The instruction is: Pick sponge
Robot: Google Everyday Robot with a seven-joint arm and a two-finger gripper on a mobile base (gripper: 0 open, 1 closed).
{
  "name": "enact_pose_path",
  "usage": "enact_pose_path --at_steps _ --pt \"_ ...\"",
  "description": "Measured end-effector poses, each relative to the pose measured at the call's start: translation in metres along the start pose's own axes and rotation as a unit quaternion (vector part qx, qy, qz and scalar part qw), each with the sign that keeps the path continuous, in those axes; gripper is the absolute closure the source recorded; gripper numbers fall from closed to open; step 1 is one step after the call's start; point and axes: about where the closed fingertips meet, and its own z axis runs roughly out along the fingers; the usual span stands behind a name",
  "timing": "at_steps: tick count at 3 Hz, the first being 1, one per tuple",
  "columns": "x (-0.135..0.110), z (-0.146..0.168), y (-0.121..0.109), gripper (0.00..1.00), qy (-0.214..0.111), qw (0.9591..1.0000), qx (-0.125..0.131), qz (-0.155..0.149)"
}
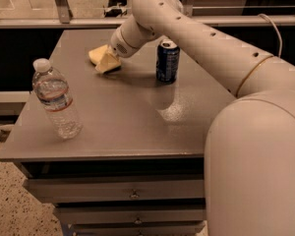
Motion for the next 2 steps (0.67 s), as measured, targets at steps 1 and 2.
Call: enact_pose_path --at_steps 1,2 --pt "-0.007 -0.011 -0.002 0.88 -0.013 0.9999 0.003 -0.001" --pt "-0.039 -0.065 0.004 1.00 -0.086 0.9961 0.003 -0.020"
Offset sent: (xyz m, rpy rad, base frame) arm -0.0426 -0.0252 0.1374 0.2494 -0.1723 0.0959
